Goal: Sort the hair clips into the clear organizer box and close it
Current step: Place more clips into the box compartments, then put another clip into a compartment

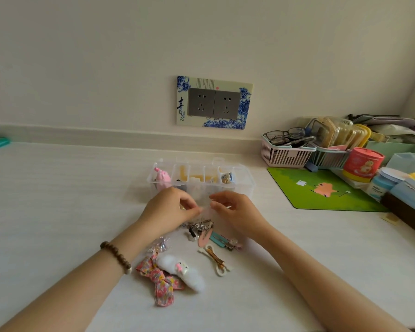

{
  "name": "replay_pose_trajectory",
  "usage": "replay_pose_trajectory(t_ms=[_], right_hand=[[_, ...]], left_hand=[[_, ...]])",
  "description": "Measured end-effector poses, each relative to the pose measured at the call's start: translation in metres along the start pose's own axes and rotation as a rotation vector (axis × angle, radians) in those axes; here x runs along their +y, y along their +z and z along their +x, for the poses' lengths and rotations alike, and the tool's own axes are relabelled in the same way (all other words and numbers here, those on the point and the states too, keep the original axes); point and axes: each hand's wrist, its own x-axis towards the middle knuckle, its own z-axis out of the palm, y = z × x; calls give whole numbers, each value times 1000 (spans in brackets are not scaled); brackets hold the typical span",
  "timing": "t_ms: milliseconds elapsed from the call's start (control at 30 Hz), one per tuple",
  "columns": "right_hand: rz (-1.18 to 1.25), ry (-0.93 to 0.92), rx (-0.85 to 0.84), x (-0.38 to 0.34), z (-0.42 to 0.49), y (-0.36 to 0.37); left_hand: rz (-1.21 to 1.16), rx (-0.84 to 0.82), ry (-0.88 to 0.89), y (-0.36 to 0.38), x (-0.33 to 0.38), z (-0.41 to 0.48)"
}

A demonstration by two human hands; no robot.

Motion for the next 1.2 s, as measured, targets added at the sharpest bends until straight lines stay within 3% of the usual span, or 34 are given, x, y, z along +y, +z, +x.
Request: replay_pose_trajectory(t_ms=[100,233,333,500,833,1067,1200], right_hand=[[292,-39,-1,-7,-3,-4],[459,-117,-21,-19,-2,-11],[421,-179,49,-31,8,-20],[197,-108,365,-31,45,-34],[-292,-153,175,-20,47,-25],[-70,-335,225,-26,16,-24],[79,-297,-95,-19,6,-13]], left_hand=[[-201,68,22,-4,-2,1],[-319,194,82,-6,1,2],[-258,316,152,-7,0,4],[-12,420,233,-14,-14,9],[155,306,201,-15,-22,9],[18,229,267,-25,-17,3],[-38,-12,141,-28,-21,-2]])
